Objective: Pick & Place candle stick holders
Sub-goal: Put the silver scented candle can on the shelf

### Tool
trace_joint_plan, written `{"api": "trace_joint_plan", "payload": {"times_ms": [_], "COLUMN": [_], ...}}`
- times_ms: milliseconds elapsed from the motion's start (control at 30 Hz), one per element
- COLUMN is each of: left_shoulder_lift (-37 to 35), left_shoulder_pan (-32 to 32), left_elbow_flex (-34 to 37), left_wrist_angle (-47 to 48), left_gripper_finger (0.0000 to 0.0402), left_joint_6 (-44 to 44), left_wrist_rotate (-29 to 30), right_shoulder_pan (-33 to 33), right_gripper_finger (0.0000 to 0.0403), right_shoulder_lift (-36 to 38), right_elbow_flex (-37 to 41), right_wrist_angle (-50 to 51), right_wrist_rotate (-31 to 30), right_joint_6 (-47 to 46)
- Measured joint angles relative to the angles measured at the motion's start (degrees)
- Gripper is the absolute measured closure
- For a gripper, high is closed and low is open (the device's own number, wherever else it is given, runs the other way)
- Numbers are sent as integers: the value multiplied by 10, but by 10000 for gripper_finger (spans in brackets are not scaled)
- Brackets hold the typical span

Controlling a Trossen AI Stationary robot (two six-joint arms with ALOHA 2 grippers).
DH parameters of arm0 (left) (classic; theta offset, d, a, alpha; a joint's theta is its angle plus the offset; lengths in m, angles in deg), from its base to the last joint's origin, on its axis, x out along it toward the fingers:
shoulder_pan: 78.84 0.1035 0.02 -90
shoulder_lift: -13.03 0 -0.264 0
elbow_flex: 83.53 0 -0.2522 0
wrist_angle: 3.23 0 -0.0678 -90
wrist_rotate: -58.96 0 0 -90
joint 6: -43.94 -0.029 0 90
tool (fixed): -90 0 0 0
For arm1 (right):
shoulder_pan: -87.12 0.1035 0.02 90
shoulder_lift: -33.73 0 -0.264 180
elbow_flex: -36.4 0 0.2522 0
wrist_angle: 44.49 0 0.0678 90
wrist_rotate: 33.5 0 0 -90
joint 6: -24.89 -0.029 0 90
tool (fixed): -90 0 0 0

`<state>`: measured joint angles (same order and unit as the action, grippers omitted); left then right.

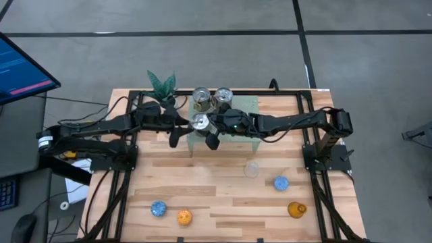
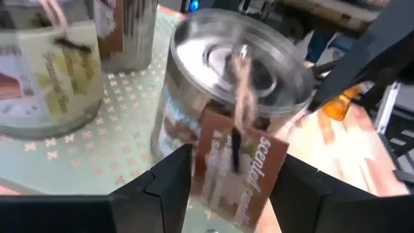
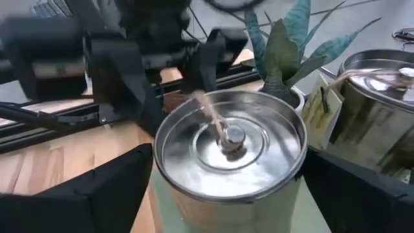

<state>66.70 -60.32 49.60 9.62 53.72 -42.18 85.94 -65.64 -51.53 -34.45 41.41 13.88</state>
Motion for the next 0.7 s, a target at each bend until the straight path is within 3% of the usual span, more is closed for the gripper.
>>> {"api": "trace_joint_plan", "payload": {"times_ms": [267, 433, 700], "left_shoulder_lift": [13, 33, 36], "left_shoulder_pan": [1, 1, 1], "left_elbow_flex": [0, 0, -1], "left_wrist_angle": [-8, -16, -39], "left_gripper_finger": [220, 220, 220], "left_joint_6": [3, 13, 12], "left_wrist_rotate": [-8, -20, -20], "right_shoulder_pan": [-4, -3, -4], "right_gripper_finger": [6, 7, 12], "right_shoulder_lift": [-12, -12, -12], "right_elbow_flex": [0, 0, 1], "right_wrist_angle": [2, 2, 49], "right_wrist_rotate": [7, 6, 4], "right_joint_6": [11, 53, 41]}}
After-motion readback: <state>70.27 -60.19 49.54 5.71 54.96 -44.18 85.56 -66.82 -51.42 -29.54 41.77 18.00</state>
